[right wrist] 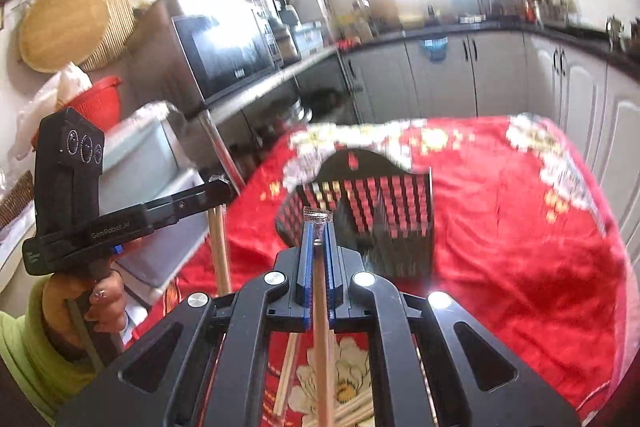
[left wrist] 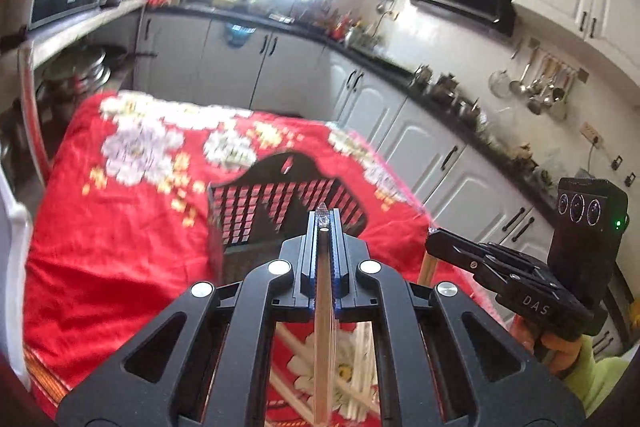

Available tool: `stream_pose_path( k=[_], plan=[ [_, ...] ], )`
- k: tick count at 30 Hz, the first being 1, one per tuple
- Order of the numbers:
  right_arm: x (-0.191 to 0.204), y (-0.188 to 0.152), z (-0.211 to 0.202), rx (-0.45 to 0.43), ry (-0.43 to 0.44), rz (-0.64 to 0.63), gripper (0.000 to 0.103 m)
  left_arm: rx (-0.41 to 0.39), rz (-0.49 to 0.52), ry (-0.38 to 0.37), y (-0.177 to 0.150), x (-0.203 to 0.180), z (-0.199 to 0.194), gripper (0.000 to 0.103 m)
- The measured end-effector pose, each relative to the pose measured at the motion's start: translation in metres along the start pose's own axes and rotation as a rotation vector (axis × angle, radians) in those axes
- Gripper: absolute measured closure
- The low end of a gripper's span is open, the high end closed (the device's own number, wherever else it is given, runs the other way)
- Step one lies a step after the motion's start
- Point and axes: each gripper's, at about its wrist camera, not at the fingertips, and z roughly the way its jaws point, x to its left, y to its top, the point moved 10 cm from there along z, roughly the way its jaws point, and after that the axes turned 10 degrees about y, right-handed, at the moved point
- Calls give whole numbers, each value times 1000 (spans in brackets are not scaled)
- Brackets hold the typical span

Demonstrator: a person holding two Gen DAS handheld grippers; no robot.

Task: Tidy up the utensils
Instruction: 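Lift the held chopsticks upright with both tools and carry them over the black basket, then lower the chopsticks into the black basket and open both tools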

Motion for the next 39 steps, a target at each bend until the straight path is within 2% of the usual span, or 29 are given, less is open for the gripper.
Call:
stream_pose_path(
  k=[5, 10, 17, 23, 31, 39],
  plan=[
    [6, 35, -16, -93, -17, -38, 98, -69, 26, -11, 34, -15, -13, 101],
    [9, 67, -29, -170, -32, -81, 98, -152, 49, 13, 73, -22, -21, 101],
    [3, 117, -31, -264, -63, -132, 98, -236, 62, 73, 122, -18, -16, 101],
    [-2, 149, -23, -308, -107, -186, 98, -273, 48, 124, 147, -5, -3, 101],
    [-19, 176, -8, -348, -137, -191, 98, -314, 63, 179, 156, 6, 16, 101],
    [-43, 166, 18, -351, -168, -204, 98, -329, 70, 212, 138, 20, 45, 100]
  ],
)
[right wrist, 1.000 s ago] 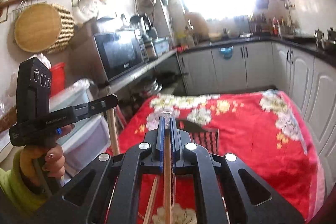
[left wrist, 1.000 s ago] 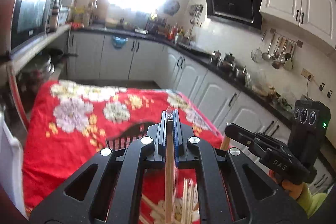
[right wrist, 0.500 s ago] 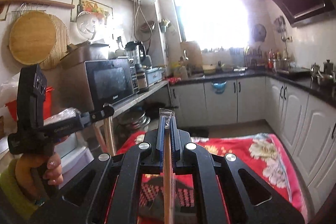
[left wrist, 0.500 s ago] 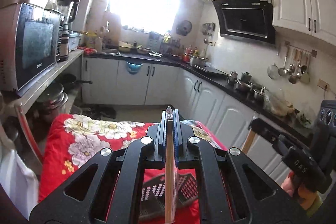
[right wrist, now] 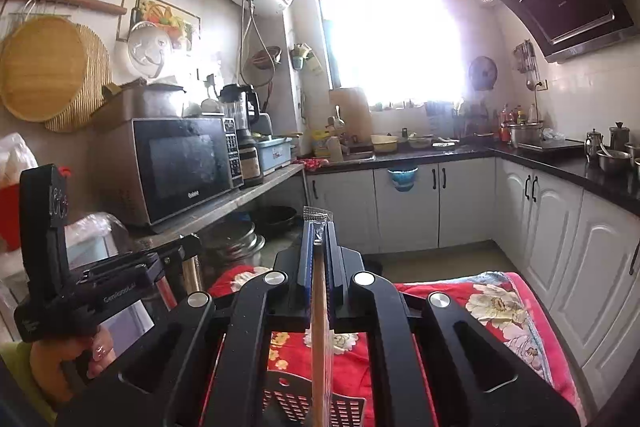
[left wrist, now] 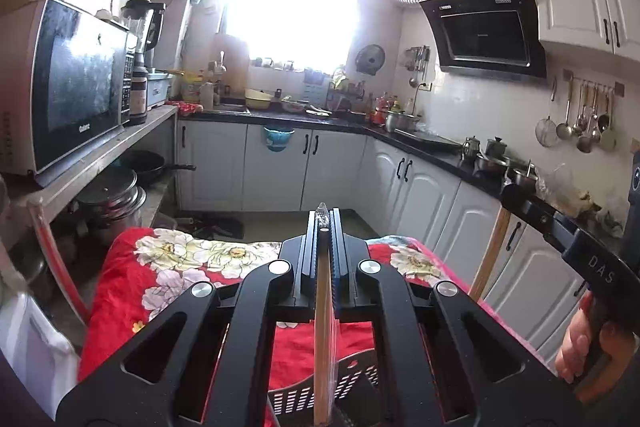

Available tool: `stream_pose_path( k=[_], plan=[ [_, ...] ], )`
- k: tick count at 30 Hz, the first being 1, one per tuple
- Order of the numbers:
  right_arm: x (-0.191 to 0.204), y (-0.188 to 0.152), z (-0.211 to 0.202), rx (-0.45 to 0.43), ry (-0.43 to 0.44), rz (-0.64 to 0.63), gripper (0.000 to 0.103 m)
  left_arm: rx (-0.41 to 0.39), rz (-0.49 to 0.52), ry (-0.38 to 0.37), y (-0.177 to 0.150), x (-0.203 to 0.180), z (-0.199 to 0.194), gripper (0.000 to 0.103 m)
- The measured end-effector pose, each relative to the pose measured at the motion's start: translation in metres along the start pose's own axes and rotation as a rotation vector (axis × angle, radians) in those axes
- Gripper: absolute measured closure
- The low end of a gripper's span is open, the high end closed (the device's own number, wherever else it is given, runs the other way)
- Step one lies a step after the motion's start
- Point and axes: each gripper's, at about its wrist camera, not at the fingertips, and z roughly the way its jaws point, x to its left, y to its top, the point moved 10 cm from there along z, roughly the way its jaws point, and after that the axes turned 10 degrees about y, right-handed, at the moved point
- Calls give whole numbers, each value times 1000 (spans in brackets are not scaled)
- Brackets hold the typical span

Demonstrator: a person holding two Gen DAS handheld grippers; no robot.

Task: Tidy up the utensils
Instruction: 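Lower the chopsticks into the black basket and open both tools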

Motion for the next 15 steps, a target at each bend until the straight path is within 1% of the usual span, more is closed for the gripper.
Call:
stream_pose_path(
  k=[2, 6, 11, 15],
  plan=[
    [-4, -9, 5, 0, -8, 1, 98, -1, 7, 11, -8, 2, 5, 100],
    [-7, -30, 11, 0, -31, -32, 97, -2, 18, 9, -24, 2, 10, 100],
    [-7, -53, 17, 19, -32, -24, 97, 36, 3, -9, -50, 6, 17, 100],
    [-10, -70, 18, 38, -31, 0, 97, 57, -12, -12, -63, 10, 22, 100]
  ],
)
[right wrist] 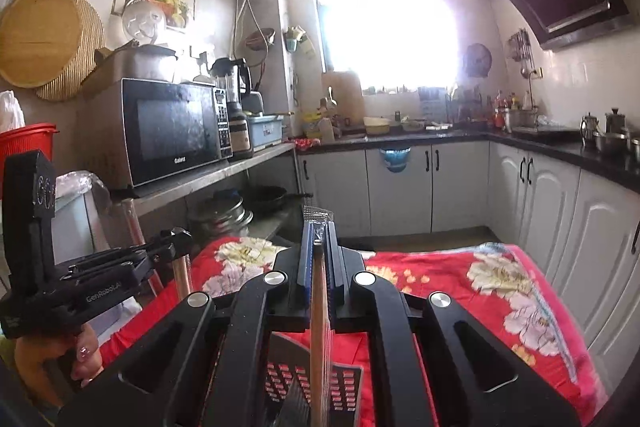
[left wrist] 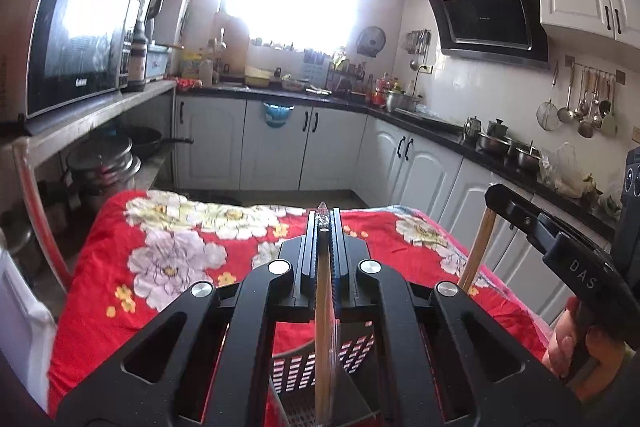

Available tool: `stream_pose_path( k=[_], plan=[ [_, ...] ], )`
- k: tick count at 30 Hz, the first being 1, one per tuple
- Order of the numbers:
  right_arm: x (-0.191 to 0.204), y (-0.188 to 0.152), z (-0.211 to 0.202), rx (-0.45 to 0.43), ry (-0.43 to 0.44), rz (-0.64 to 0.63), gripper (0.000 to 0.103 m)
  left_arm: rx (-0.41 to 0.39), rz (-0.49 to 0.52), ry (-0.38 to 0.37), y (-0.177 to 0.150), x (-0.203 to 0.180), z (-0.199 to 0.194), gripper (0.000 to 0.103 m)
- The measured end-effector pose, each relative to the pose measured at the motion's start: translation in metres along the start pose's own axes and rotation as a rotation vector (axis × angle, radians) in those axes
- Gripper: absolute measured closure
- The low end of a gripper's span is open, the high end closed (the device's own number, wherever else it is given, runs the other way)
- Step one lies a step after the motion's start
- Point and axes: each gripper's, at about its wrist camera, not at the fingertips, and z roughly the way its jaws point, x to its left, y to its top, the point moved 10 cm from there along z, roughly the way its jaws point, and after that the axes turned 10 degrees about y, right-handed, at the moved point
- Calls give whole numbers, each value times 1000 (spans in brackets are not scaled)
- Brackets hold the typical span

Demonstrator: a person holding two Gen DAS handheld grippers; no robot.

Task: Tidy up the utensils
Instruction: 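Lower the chopsticks into the black basket and open both tools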

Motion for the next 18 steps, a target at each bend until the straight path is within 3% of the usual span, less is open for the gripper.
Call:
stream_pose_path(
  k=[3, 15, 18],
  plan=[
    [-2, -8, -3, 9, -7, 14, 97, 10, -10, -2, -8, 3, 1, 100],
    [-18, -36, -31, 22, -47, 109, 62, 39, -33, -9, -26, 10, -7, 99],
    [-18, -42, -41, 29, -62, 115, 55, 53, -37, -12, -31, 9, -9, 81]
  ],
)
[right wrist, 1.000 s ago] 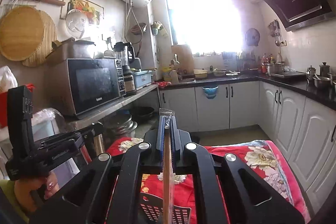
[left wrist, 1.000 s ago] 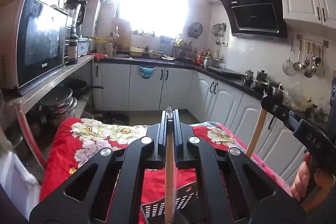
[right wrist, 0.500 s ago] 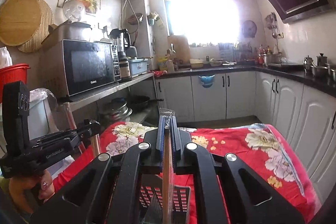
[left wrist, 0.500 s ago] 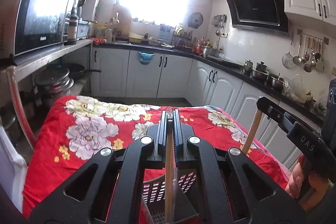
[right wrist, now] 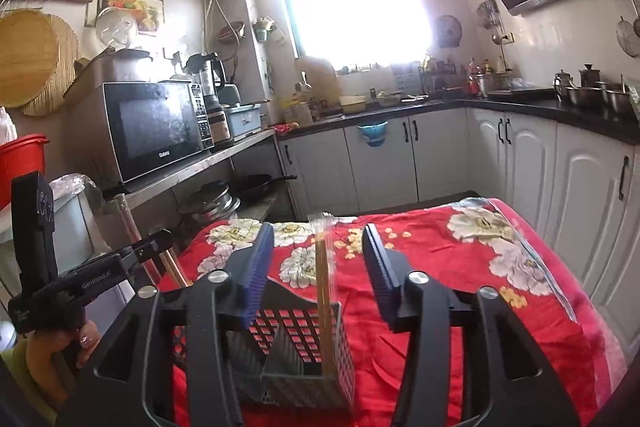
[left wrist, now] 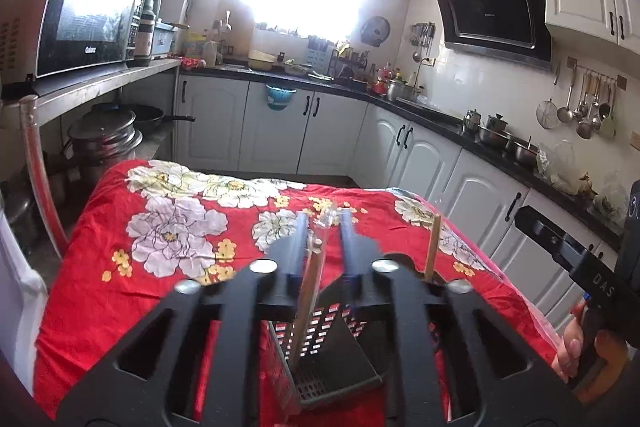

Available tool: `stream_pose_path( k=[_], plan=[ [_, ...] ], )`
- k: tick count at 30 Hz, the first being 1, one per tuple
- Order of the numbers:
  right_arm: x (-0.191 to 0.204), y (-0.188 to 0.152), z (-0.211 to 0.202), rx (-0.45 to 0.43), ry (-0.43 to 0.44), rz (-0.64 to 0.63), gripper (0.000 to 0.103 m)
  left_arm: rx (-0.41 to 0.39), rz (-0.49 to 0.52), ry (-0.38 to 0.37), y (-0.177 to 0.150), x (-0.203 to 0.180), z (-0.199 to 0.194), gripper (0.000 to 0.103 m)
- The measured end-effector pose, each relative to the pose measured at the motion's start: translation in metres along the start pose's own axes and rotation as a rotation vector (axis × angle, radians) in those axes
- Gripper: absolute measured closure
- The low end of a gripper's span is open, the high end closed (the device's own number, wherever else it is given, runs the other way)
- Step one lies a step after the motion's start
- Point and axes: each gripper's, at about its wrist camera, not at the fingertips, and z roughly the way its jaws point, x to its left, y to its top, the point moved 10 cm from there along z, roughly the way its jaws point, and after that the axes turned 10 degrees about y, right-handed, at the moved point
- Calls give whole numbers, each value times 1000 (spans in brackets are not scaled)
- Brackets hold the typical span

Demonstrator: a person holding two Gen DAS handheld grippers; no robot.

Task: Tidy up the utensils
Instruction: 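Lower the chopsticks into the black basket and open both tools, then withdraw both tools from the basket back toward the remaining chopsticks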

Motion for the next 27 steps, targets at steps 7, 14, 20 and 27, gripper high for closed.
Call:
stream_pose_path(
  k=[7, 14, 20, 27],
  plan=[
    [2, -14, -17, 23, -26, -7, 47, 18, -13, -11, -14, 1, -13, 56],
    [2, -22, -35, 30, -42, -6, 41, 12, -36, -19, -19, 3, -33, 12],
    [3, -25, -52, 26, -51, -7, 38, -4, -69, -9, -21, 9, -56, 10],
    [12, -32, -67, 37, -38, -16, 35, -8, -92, -4, -27, 17, -79, 10]
  ],
)
